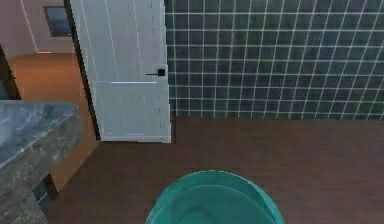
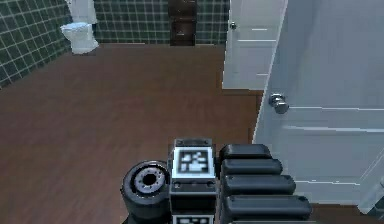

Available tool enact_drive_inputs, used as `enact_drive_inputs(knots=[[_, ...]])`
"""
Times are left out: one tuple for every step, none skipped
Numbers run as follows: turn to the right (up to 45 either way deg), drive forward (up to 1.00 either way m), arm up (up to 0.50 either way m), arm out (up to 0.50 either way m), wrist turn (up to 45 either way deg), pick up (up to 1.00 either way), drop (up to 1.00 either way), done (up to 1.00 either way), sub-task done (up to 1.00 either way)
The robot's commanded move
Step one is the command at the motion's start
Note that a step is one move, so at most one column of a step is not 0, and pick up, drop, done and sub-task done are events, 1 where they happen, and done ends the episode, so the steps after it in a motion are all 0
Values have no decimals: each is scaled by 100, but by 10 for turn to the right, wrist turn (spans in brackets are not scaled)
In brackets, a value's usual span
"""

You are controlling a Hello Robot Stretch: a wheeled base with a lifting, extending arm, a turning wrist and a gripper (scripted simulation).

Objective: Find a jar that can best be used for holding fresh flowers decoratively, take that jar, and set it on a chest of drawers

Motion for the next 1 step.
enact_drive_inputs(knots=[[0,100,0,0,0,0,0,0,0]])
